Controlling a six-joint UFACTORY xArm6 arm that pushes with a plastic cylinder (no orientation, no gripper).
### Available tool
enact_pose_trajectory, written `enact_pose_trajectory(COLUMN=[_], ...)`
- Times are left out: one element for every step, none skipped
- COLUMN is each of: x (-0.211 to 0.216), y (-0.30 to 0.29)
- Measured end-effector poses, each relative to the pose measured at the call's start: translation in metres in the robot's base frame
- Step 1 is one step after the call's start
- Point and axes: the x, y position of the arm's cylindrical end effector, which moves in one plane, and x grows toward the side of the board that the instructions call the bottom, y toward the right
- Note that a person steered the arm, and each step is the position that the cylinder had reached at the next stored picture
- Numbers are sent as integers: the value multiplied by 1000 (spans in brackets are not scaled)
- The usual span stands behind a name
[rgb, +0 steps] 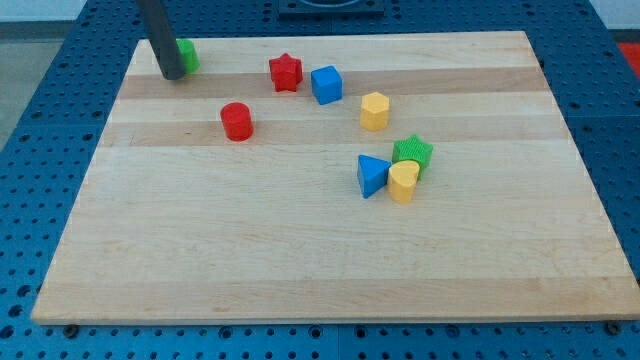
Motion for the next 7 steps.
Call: enact_pose_trajectory(x=[-10, -13, -13, -6, 10, 8, -14], y=[0, 0, 0, 0, 8, 35, 52])
